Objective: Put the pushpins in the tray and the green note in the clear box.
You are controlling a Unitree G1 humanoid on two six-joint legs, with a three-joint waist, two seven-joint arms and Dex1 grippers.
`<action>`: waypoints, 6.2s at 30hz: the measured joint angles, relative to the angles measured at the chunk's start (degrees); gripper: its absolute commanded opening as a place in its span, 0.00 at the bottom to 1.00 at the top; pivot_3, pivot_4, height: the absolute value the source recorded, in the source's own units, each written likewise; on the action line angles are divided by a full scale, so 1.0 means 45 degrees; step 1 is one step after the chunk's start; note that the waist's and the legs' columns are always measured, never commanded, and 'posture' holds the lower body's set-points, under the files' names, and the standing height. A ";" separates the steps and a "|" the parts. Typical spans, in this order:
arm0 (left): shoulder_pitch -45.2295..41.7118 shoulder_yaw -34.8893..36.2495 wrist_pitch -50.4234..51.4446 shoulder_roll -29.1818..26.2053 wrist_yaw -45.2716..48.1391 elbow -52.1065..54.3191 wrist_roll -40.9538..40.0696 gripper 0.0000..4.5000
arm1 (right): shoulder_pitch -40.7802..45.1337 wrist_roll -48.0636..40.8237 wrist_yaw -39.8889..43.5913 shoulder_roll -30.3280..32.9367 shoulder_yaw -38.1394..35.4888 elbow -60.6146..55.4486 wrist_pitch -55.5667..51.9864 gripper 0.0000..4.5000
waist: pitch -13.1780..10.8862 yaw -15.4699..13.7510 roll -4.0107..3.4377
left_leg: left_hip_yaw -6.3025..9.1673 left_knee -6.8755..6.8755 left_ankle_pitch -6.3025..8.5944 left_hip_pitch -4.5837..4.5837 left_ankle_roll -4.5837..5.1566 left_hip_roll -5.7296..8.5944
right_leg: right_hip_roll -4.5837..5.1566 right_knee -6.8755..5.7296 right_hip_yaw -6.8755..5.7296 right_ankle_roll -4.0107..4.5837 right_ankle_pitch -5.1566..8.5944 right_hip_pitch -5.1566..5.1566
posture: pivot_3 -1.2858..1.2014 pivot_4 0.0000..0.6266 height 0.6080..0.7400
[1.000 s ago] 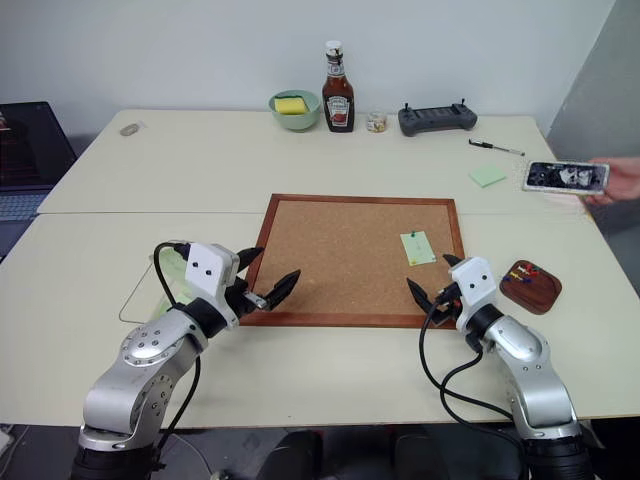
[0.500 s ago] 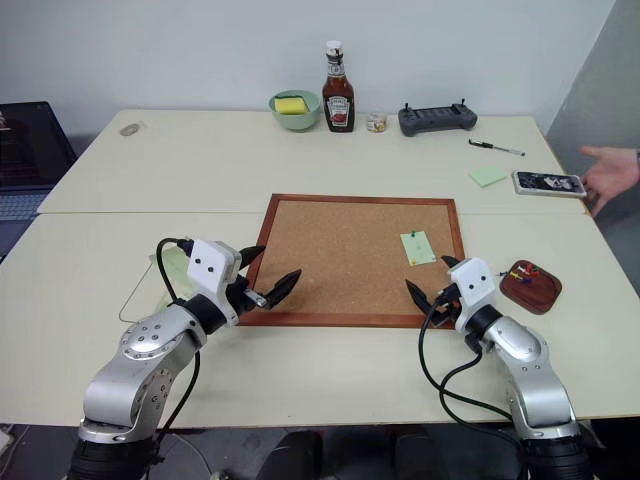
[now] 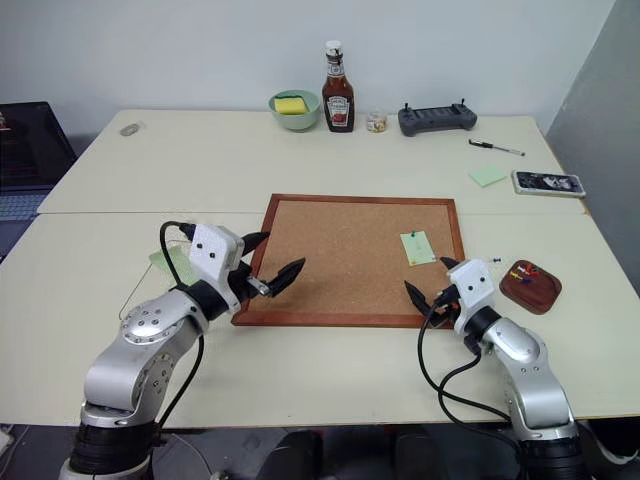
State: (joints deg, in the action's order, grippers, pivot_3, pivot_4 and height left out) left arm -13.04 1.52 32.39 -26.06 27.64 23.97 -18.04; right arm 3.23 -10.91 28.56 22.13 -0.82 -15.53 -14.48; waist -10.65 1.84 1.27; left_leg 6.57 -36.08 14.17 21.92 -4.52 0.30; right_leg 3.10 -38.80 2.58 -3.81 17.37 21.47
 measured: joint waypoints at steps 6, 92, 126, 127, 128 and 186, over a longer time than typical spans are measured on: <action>-0.1040 -0.0802 -0.0003 0.0268 0.0397 -0.0578 0.0060 0.60 | -0.0082 -0.0031 -0.0027 -0.0047 -0.0027 -0.0038 -0.0002 1.00 | 0.0000 0.0001 0.0000 | -0.0002 -0.0002 0.0000 -0.0003 0.0000 0.0002 | 0.0000 -0.0002 0.0001 -0.0001 0.0000 -0.0003 | 0.52 0.24 1.00; -0.3483 -0.2406 -0.5300 0.3103 0.1957 -0.9731 0.2610 0.00 | 0.8613 0.1409 0.0400 -0.0417 0.0706 1.0962 0.0078 0.01 | 0.0075 -0.0012 -0.0113 | 0.0005 -0.0025 -0.0004 -0.0031 0.0003 0.0024 | 0.0014 -0.0027 -0.0005 -0.0003 -0.0005 -0.0029 | 0.52 0.24 1.00; -0.3451 -0.2454 -0.5293 0.3138 0.1828 -0.9676 0.2699 0.00 | 0.5341 0.0167 0.0392 0.2388 -0.1881 0.3613 -0.2795 0.01 | 0.0080 -0.0078 -0.0121 | 0.0012 -0.0014 -0.0003 -0.0010 0.0004 0.0030 | 0.0018 0.0001 -0.0010 -0.0005 -0.0003 -0.0030 | 0.52 0.24 1.00; -0.3464 -0.2458 -0.5301 0.3108 0.1843 -0.9694 0.2699 0.00 | 0.5100 0.0169 0.0405 0.2604 -0.2066 0.3434 -0.2874 0.01 | 0.0080 -0.0052 -0.0122 | 0.0006 -0.0014 -0.0003 -0.0015 0.0005 0.0026 | 0.0017 0.0001 -0.0006 -0.0005 -0.0003 -0.0030 | 0.52 0.24 1.00; -0.3433 -0.2426 -0.5307 0.3051 0.1851 -0.9699 0.2700 0.00 | 0.4847 0.0174 0.0424 0.2921 -0.2248 0.3294 -0.2999 0.01 | 0.0082 -0.0041 -0.0125 | 0.0004 -0.0012 -0.0003 -0.0024 0.0005 0.0026 | 0.0016 -0.0003 -0.0005 -0.0006 -0.0003 -0.0033 | 0.52 0.24 1.00; -0.3620 -0.2474 -0.5376 0.3078 0.2291 -0.9969 0.2896 0.00 | 0.4025 -0.0180 0.0803 0.1802 0.0064 0.3177 -0.3428 0.75 | 0.0134 -0.0036 -0.0172 | 0.0009 -0.0008 -0.0003 -0.0028 0.0004 0.0022 | 0.0012 0.0036 -0.0013 -0.0018 -0.0001 -0.0055 | 0.52 0.24 1.00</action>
State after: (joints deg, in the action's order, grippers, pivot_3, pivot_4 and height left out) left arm -29.33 -9.61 8.19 -12.21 37.95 -20.89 -5.00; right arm 21.34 -11.72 32.17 30.24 -0.53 -1.23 -29.91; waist -10.04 1.68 0.50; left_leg 6.61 -36.11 14.15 21.79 -4.50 0.40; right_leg 3.15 -38.64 2.52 -3.90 17.37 21.23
